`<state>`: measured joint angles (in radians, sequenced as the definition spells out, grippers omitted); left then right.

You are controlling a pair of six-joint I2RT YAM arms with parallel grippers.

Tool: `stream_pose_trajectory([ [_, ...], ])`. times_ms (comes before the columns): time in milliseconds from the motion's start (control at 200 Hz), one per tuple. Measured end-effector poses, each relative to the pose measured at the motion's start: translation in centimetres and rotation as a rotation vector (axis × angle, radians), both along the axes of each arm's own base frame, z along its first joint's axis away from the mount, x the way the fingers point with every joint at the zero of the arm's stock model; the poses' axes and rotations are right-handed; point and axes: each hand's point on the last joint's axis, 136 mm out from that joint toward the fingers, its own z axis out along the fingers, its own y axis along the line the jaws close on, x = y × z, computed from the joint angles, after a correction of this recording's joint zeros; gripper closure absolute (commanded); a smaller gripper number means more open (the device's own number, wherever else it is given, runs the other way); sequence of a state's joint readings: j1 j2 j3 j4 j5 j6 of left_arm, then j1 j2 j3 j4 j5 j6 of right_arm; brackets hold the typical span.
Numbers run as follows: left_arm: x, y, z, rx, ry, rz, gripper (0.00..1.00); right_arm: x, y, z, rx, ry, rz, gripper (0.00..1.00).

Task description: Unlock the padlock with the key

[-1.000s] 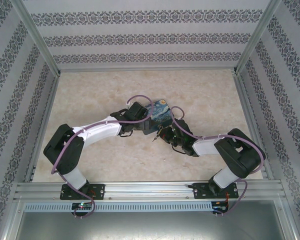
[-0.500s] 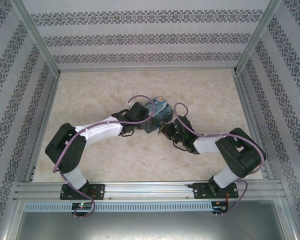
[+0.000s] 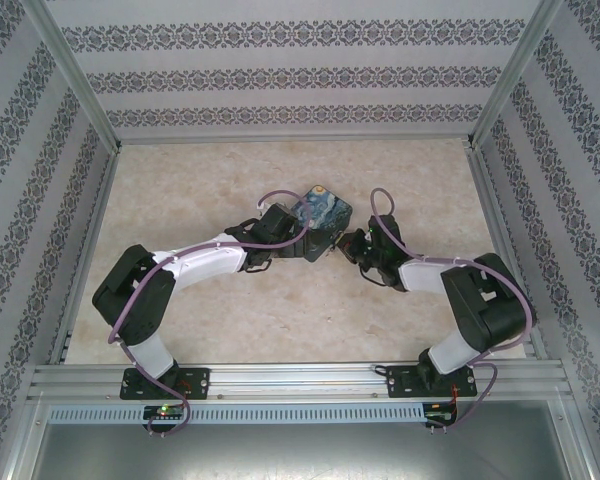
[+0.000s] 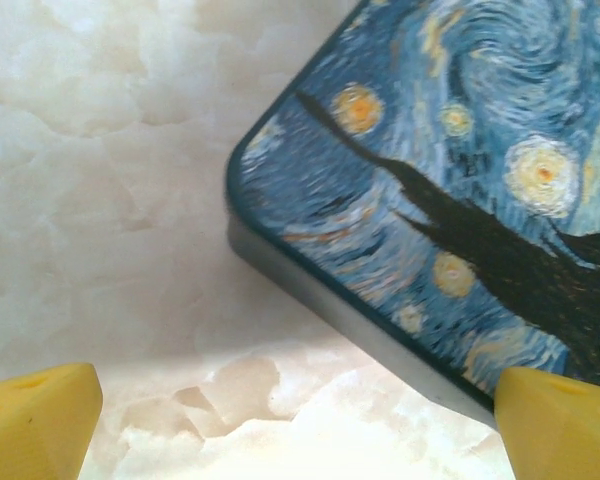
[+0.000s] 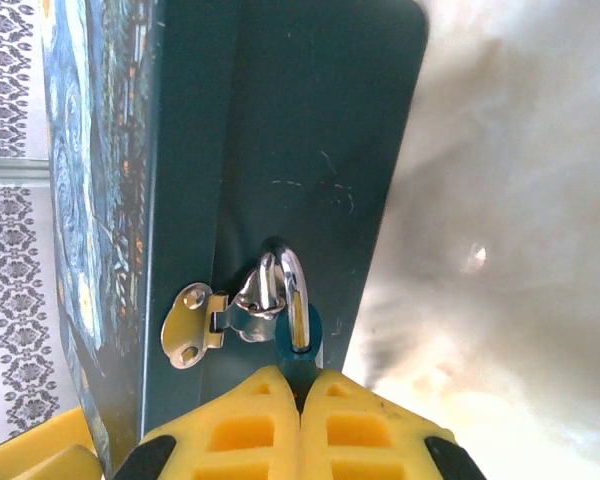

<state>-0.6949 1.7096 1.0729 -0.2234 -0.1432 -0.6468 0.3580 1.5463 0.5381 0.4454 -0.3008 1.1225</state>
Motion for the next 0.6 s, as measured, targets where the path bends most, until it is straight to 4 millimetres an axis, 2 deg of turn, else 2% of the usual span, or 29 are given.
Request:
stream_pose_trajectory([
  [45, -0.4, 0.3, -0.5, 0.018, 0.021, 0.000, 0.00, -0.3, -0.6, 0.1, -0.003, -0.006, -0.012, 1.00],
  [145, -1.4, 1.2, -2.9, 0.081, 0.097, 0.000, 0.00, -0.8, -1.8, 0.4, -0.008, -0.021, -0.037, 1.00],
  [240, -2.2, 1.9, -4.3, 0.121, 0.145, -0.001, 0.00, -1.3, -2.3, 0.0, -0.021, -0.024, -0.033, 1.00],
  [445, -2.6, 2.2, -4.4, 0.134, 0.160, -0.001, 0.00, -3.1, -2.6, -1.8, -0.048, 0.012, 0.000, 1.00],
  [600, -2.6, 2.2, -3.0, 0.117, 0.141, -0.001, 0.00, -3.9, -2.8, -2.5, -0.056, 0.020, 0.019, 1.00],
])
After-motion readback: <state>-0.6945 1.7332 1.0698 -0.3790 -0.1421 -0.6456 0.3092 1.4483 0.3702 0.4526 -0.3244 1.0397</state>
